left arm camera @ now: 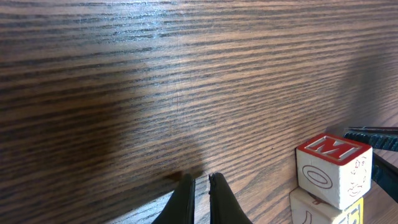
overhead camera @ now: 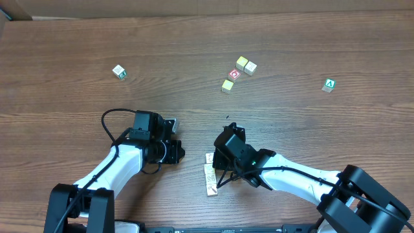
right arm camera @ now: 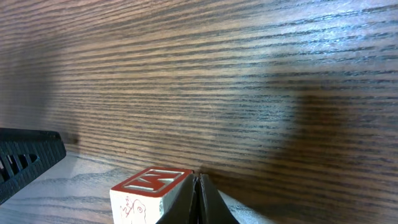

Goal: Flip 4 blocks
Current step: 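Open both grippers and back them away from the row ends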

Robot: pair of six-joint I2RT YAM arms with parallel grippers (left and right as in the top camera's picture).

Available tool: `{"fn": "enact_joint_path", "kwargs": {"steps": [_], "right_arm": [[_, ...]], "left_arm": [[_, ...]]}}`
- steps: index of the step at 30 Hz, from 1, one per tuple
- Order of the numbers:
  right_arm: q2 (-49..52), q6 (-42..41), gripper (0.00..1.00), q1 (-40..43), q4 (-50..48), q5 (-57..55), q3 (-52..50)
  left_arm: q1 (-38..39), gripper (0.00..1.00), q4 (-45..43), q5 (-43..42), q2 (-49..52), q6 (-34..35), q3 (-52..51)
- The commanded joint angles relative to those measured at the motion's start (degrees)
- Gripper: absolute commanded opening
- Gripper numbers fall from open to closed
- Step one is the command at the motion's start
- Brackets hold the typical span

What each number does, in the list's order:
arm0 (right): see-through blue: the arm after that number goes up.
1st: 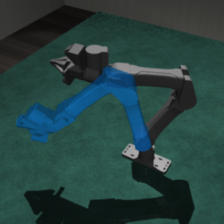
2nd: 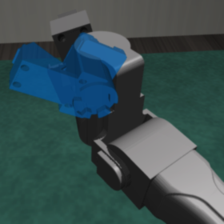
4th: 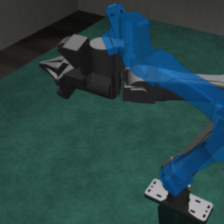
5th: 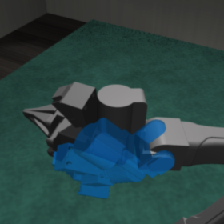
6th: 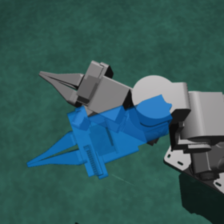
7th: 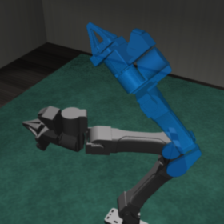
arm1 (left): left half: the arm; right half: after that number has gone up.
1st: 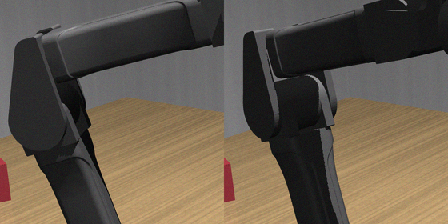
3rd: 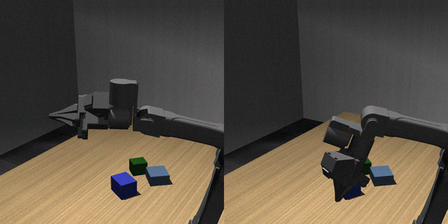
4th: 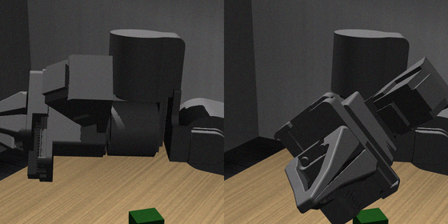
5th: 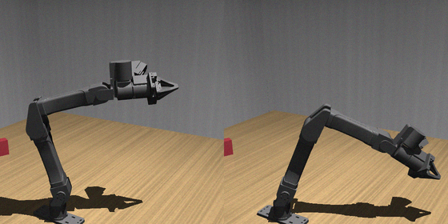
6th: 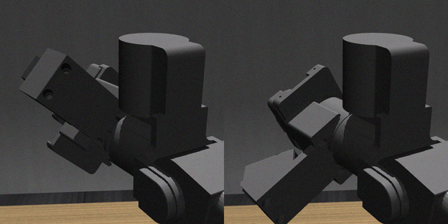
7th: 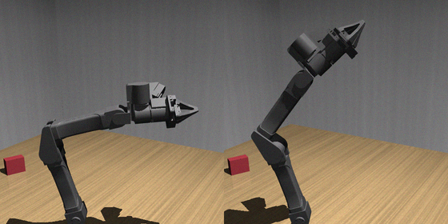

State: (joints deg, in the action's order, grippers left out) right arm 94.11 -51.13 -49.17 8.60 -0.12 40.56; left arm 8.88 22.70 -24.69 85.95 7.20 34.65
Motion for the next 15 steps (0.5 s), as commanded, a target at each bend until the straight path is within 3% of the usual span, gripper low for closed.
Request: {"fn": "enact_joint_path", "kwargs": {"steps": [1, 15], "right_arm": [[0.33, 0.59, 0.04, -0.33, -0.42, 1.14, 1.09], [0.33, 0.15, 0.04, -1.01, -0.44, 1.70, 1.09]], "left_arm": [[-0.28, 0.04, -0.22, -0.85, 0.61, 0.55, 0.24], [-0.28, 0.04, -0.26, -0.85, 0.61, 0.52, 0.24]]}}
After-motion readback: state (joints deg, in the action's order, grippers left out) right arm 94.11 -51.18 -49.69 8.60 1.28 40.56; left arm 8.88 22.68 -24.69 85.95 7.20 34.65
